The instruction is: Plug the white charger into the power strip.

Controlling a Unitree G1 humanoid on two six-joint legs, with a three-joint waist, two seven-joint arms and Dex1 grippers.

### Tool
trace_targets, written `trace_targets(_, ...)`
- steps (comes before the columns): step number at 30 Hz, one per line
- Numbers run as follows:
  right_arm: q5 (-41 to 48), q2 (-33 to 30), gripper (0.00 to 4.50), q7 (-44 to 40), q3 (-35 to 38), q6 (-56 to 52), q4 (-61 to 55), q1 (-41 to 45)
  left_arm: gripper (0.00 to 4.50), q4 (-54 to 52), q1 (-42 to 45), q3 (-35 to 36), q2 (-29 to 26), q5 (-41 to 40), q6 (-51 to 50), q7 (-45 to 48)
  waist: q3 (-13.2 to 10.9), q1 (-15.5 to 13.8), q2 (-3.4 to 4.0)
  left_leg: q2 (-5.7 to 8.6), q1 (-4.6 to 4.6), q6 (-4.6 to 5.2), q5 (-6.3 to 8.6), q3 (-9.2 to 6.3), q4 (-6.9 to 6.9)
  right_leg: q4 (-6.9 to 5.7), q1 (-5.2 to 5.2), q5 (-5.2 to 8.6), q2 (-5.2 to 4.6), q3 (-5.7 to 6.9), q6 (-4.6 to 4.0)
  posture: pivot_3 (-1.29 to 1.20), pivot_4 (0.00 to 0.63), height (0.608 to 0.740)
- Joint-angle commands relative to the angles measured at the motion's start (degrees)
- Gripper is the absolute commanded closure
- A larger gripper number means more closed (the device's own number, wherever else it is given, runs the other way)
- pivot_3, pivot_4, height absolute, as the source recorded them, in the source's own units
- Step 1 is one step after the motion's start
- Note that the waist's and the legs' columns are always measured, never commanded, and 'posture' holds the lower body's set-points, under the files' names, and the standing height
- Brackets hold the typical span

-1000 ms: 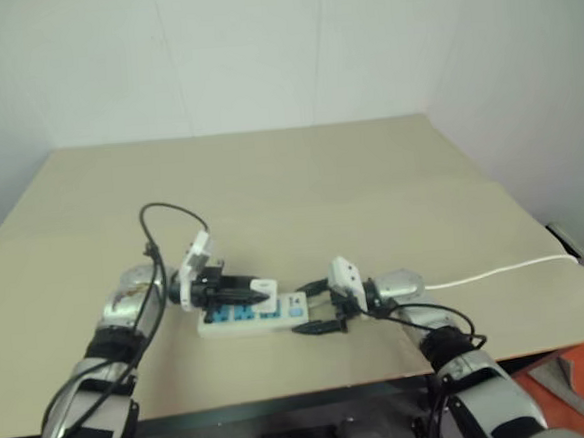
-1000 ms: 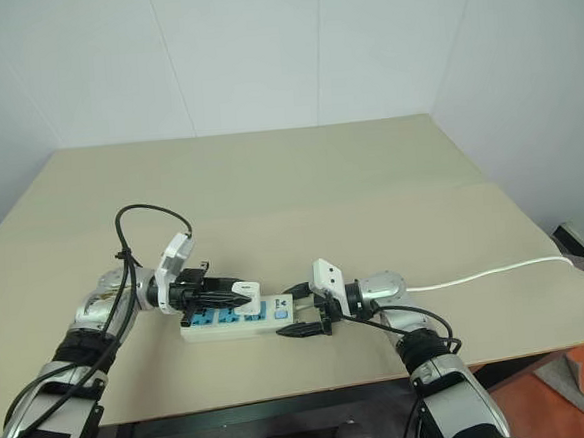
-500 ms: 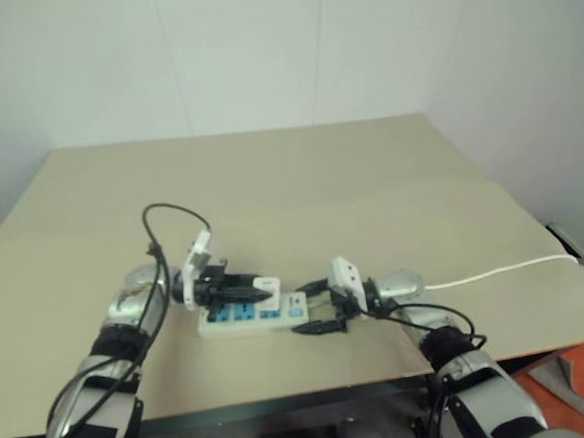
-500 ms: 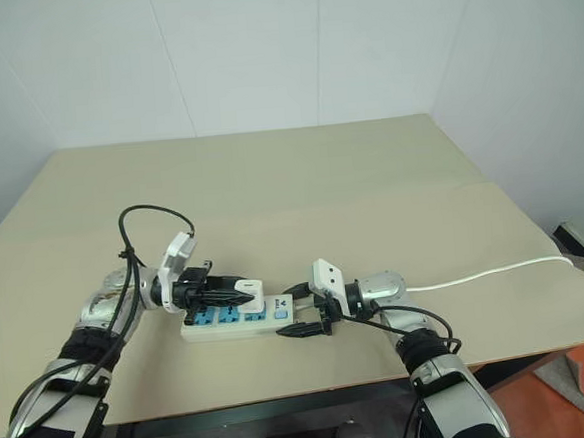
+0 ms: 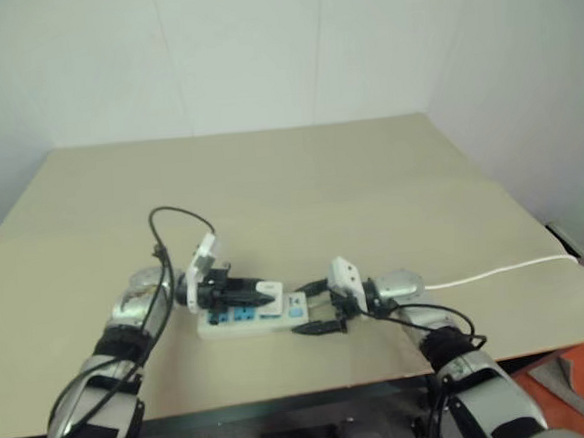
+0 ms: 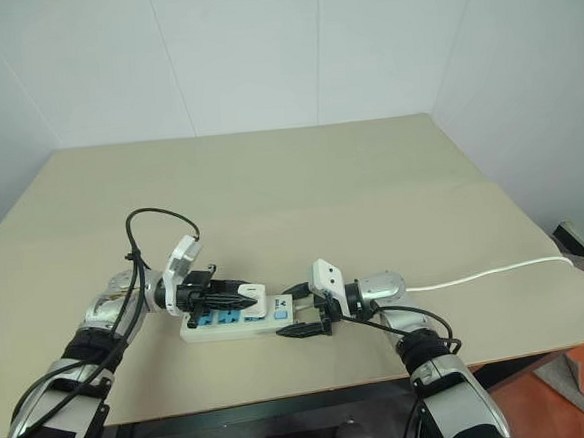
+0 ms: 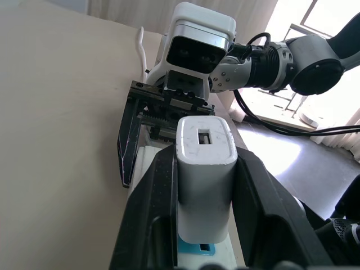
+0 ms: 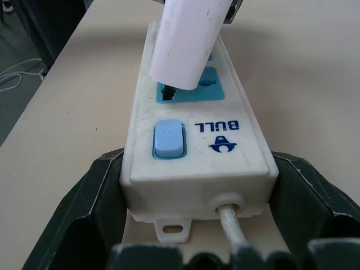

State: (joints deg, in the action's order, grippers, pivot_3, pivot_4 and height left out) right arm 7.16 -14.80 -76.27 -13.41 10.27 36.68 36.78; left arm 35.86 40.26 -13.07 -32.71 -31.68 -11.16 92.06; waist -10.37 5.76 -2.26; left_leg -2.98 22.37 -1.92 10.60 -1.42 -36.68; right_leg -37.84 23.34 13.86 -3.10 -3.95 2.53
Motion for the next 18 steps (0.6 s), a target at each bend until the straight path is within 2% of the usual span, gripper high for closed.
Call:
trace_targets(1,-1.6,0.4,1.08,-0.2,-2.3,-0.2,-0.4,-1.2,3.52,-1.1,0.2,-0.5,-0.9,-0.7,1.3,0.4,0.0,0.0,0.0,0.0,0.0,0.0,0.0,0.0,0.01,0.01,0.0,0.0,0.0,0.0,0.0,0.0,0.15,0.74)
trace_targets(4,-1.5,0.5,1.08,-0.3,-2.3,-0.1,-0.5,-1.3,3.52,-0.4,-0.8,-0.8,-0.5,1.0,4.5,0.4,0.0,0.0,0.0,0.0,0.0,0.0,0.0,0.0,0.03,0.02,0.01,0.0,0.0,0.0,0.0,0.0,0.15,0.74)
trace_targets(8,-1.3,0.5,1.08,-0.4,-2.1,0.5,-0.7,-1.5,3.52,-0.1,-2.8,2.7,2.2,3.3,9.4,0.0,0.0,-0.1,0.0,0.0,-0.01,0.0,0.0,0.01,0.05,0.05,0.0,0.01,0.0,0.0,-0.02,0.0,0.15,0.74)
trace_targets(18,-0.7,0.0,1.08,-1.1,-1.9,0.8,-2.1,-2.4,3.52,-3.0,-8.2,8.4,3.9,4.2,12.6,-0.9,0.0,-0.3,0.0,0.0,0.0,0.0,0.0,0.02,0.13,0.19,-0.02,0.01,-0.03,0.0,-0.02,0.0,0.15,0.74)
